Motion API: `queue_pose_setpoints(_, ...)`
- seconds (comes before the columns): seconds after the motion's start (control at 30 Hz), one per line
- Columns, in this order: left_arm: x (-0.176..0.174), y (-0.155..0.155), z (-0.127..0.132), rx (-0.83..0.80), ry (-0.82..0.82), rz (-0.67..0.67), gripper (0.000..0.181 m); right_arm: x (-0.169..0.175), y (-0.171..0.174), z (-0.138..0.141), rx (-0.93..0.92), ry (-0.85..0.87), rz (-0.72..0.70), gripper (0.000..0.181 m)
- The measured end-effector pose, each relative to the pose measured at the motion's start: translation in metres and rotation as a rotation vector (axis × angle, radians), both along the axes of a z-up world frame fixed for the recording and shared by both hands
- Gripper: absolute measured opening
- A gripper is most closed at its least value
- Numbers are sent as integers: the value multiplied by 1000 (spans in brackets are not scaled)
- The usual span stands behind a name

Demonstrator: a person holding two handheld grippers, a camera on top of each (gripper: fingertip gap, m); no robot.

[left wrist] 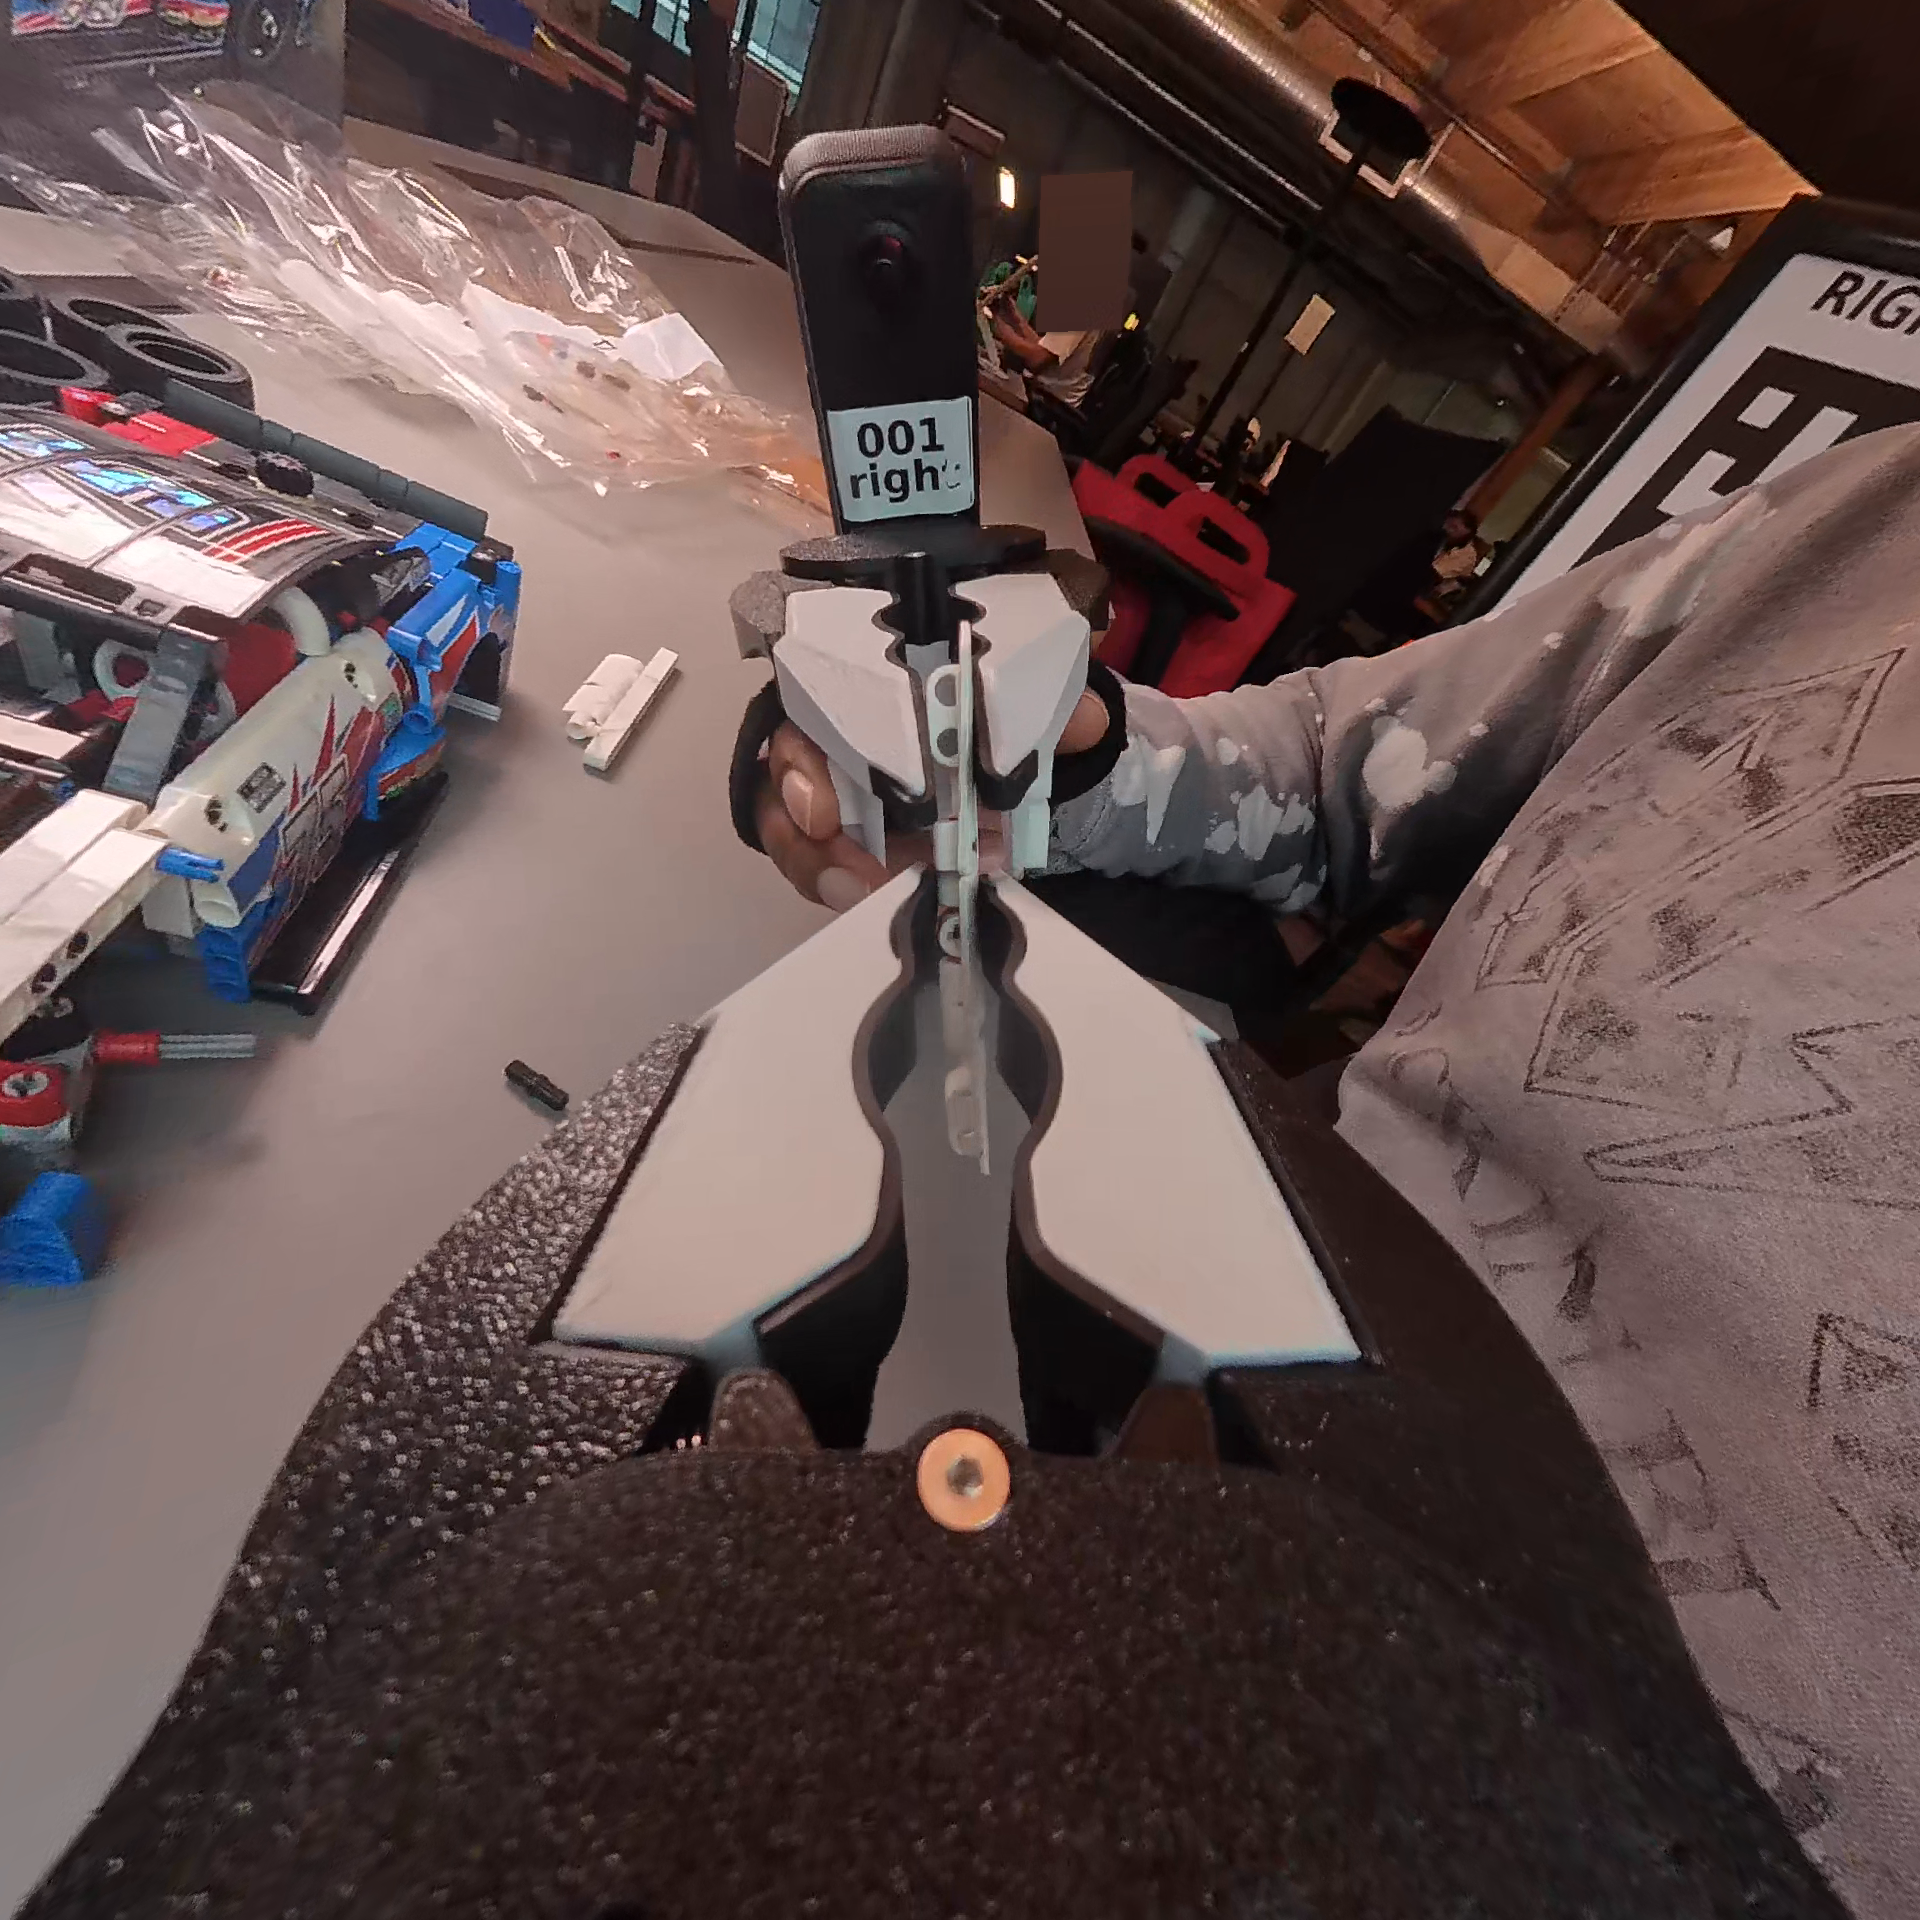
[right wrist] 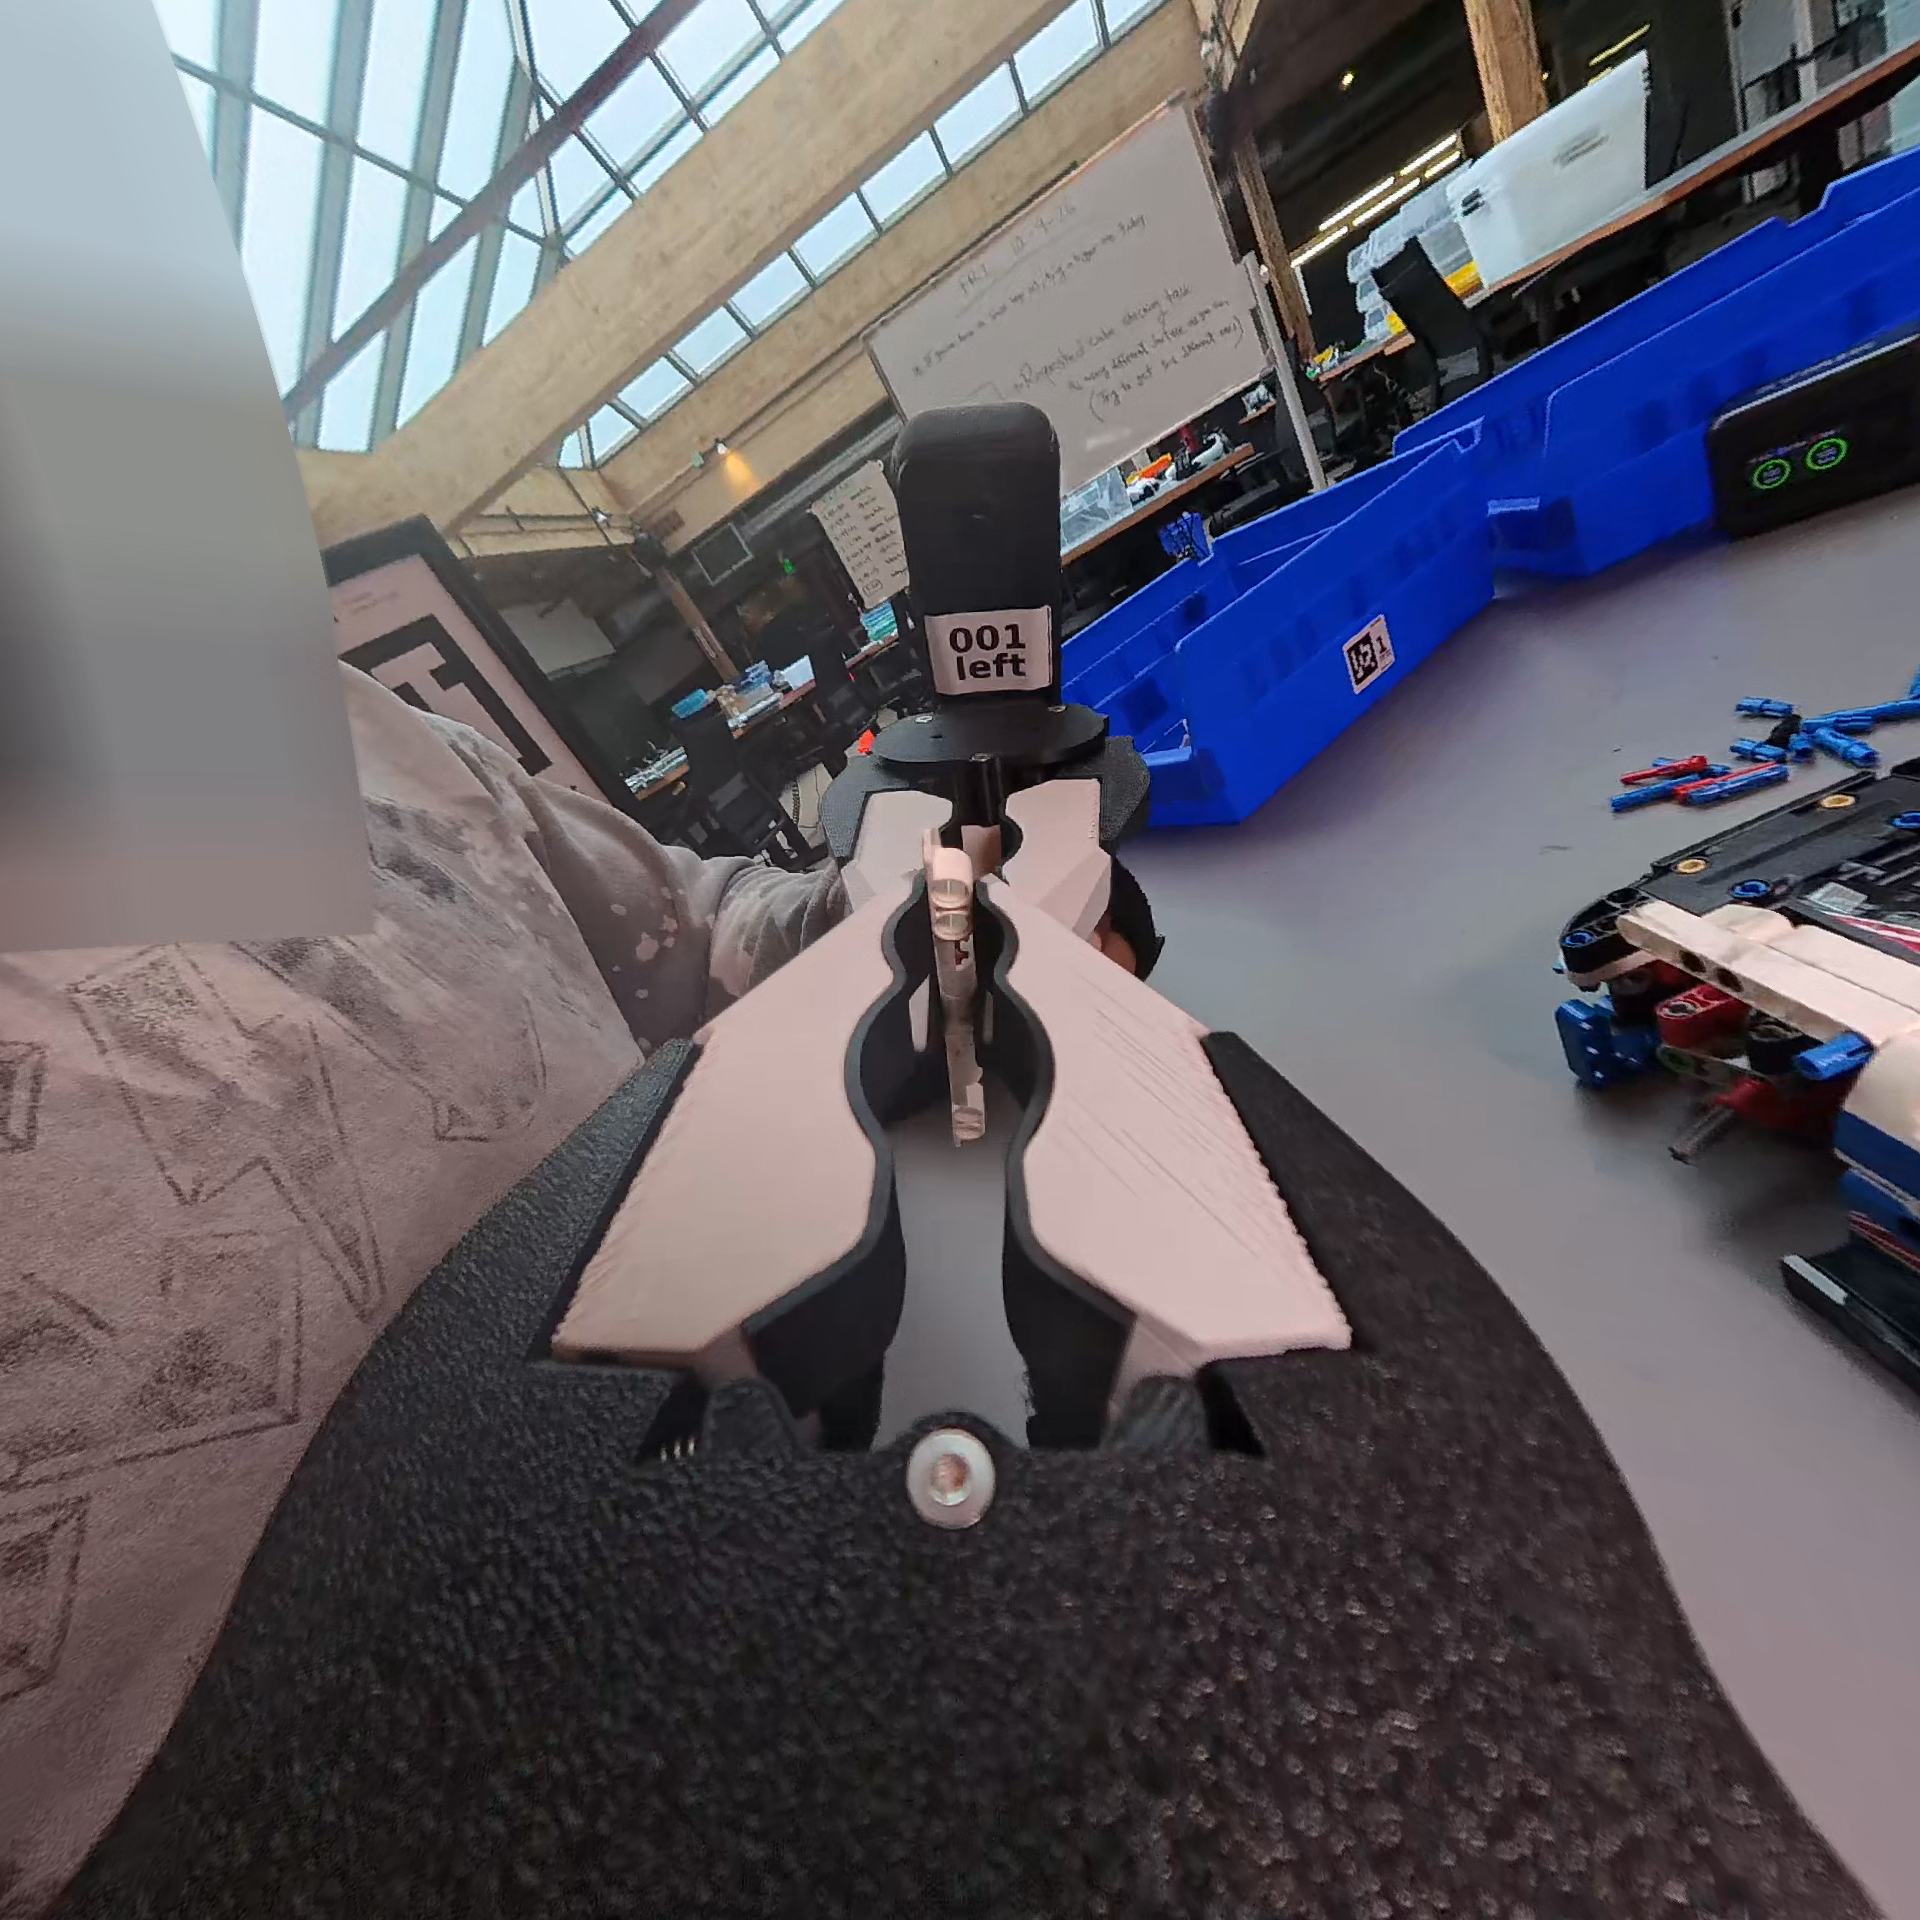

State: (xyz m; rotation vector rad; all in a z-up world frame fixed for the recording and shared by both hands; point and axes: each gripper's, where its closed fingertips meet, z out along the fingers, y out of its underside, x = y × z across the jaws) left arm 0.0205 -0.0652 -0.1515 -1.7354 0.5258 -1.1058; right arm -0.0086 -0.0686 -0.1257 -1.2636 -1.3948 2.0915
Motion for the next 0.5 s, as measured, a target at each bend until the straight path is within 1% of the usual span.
queue_pose_setpoints(0.2, -2, 2, 4, -35, -65, -5, 4, 0, 4, 6, 7, 40, -24, 5)
queue_pose_setpoints(0.23, -1, 0, -13, -70, 14, -16, 4, 3, 15, 19, -70, 94, -55, 6)
queue_pose_setpoints(0.27, -3, -1, -36, -87, 126, -9, 6, 14, 46, 49, -260, 193, -100, 5)
queue_pose_setpoints(0.3, -2, -3, -34, -98, 87, -17, 5, 27, 73, 67, -290, 258, -159, 4)
queue_pose_setpoints(0.33, -4, -2, -16, -83, -10, -13, 5, 33, 81, 69, -126, 257, -229, 5)
queue_pose_setpoints(0.37, -9, 2, -2, -42, -45, 16, 5, 36, 80, 66, -9, 227, -253, 5)
queue_pose_setpoints(0.4, -14, 7, 8, 8, -45, 54, 5, 38, 77, 64, 17, 208, -253, 5)
queue_pose_setpoints(0.43, -18, 9, 15, 39, -42, 72, 5, 36, 74, 56, 45, 170, -265, 5)
queue_pose_setpoints(0.47, -19, 9, 18, 49, -39, 77, 5, 31, 74, 43, 88, 123, -292, 5)
queue_pose_setpoints(0.5, -21, 8, 17, 49, -32, 82, 5, 27, 71, 32, 112, 76, -281, 5)
